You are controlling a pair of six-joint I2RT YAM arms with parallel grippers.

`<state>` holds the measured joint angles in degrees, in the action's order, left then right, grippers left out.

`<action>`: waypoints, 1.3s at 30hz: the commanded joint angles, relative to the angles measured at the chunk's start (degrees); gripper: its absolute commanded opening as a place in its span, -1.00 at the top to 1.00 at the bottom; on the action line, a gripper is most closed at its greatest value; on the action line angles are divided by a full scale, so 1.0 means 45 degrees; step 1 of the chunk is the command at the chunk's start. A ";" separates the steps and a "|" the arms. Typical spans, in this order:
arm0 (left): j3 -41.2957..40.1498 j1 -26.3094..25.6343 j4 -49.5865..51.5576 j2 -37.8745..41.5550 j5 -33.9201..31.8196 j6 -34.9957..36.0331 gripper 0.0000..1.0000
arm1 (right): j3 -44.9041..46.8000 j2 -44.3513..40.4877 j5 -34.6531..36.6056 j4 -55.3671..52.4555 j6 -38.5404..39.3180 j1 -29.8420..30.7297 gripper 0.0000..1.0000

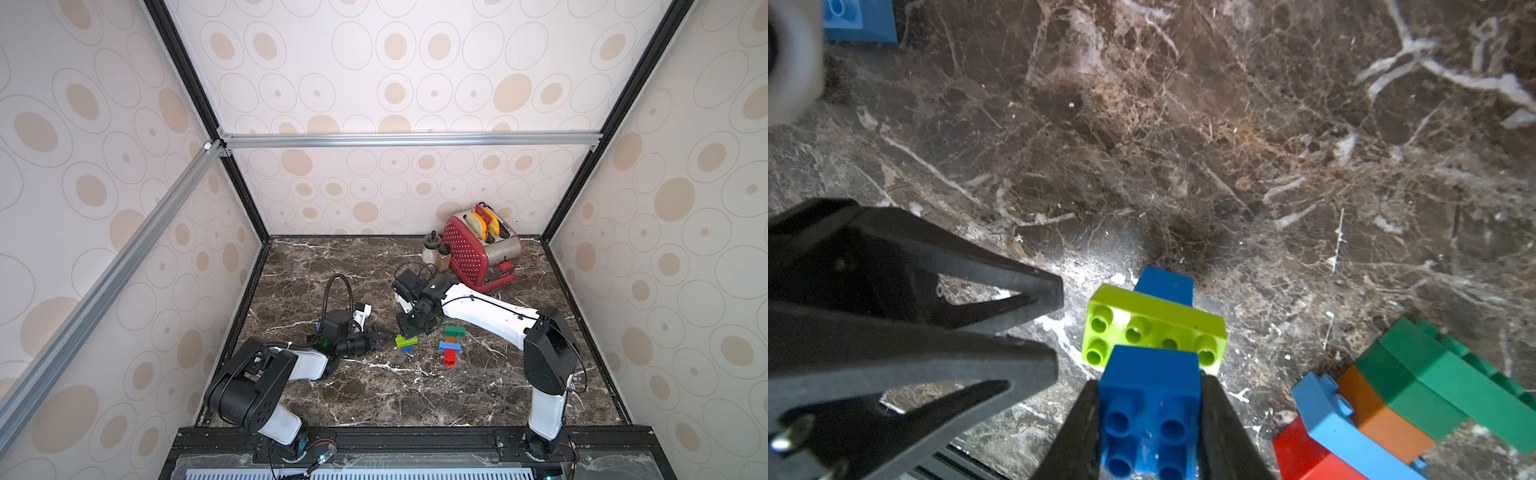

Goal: Assemble the letter f with lego
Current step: Assemble the lego brick with the lego brick.

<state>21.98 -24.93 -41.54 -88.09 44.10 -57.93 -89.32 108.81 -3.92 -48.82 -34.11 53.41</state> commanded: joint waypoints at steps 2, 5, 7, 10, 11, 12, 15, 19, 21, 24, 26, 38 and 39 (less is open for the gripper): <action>-0.0001 -0.0236 -0.0924 -0.0490 0.0317 0.0040 0.24 | -0.0249 0.0237 0.0294 -0.0321 -0.0213 0.0137 0.40; -0.0030 -0.0262 -0.1119 -0.0710 0.0356 -0.0017 0.27 | -0.0227 0.0290 0.0305 -0.0300 -0.0283 0.0161 0.40; -0.0059 -0.0297 -0.1273 -0.0841 0.0377 -0.0093 0.27 | -0.0210 0.0348 0.0283 -0.0289 -0.0319 0.0168 0.40; -0.0094 -0.0312 -0.1368 -0.0945 0.0357 -0.0095 0.28 | -0.0217 0.0443 0.0301 -0.0281 -0.0355 0.0220 0.40; -0.0098 -0.0328 -0.1375 -0.0974 0.0357 -0.0095 0.28 | -0.0229 0.0467 0.0314 -0.0284 -0.0361 0.0211 0.40; -0.0099 -0.0329 -0.1401 -0.1018 0.0357 -0.0101 0.29 | -0.0229 0.0496 0.0339 -0.0267 -0.0399 0.0220 0.41; -0.0118 -0.0339 -0.1514 -0.1082 0.0357 -0.0144 0.30 | -0.0190 0.0565 0.0420 -0.0232 -0.0517 0.0210 0.41; -0.0176 -0.0343 -0.1573 -0.1102 0.0339 -0.0189 0.31 | -0.0087 0.0536 0.0598 -0.0106 -0.0833 0.0236 0.42; -0.0215 -0.0360 -0.1637 -0.1133 0.0320 -0.0231 0.32 | -0.0146 0.0565 0.0618 -0.0155 -0.0914 0.0243 0.42; -0.0255 -0.0392 -0.1793 -0.1201 0.0338 -0.0329 0.34 | -0.0185 0.0623 0.0732 -0.0164 -0.1052 0.0281 0.42; -0.0317 -0.0395 -0.1805 -0.1206 0.0301 -0.0344 0.35 | -0.0198 0.0642 0.0715 -0.0129 -0.1132 0.0298 0.42; -0.0429 -0.0418 -0.1946 -0.1232 0.0298 -0.0504 0.41 | -0.0438 0.0812 0.0598 -0.0067 -0.1366 0.0319 0.43; -0.0431 -0.0418 -0.1977 -0.1222 0.0318 -0.0515 0.41 | -0.0420 0.0852 0.0598 -0.0070 -0.1384 0.0309 0.43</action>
<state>20.38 -26.28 -48.51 -93.21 44.95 -59.37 -89.82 111.24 -1.56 -48.42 -39.70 54.43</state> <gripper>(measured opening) 0.298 0.347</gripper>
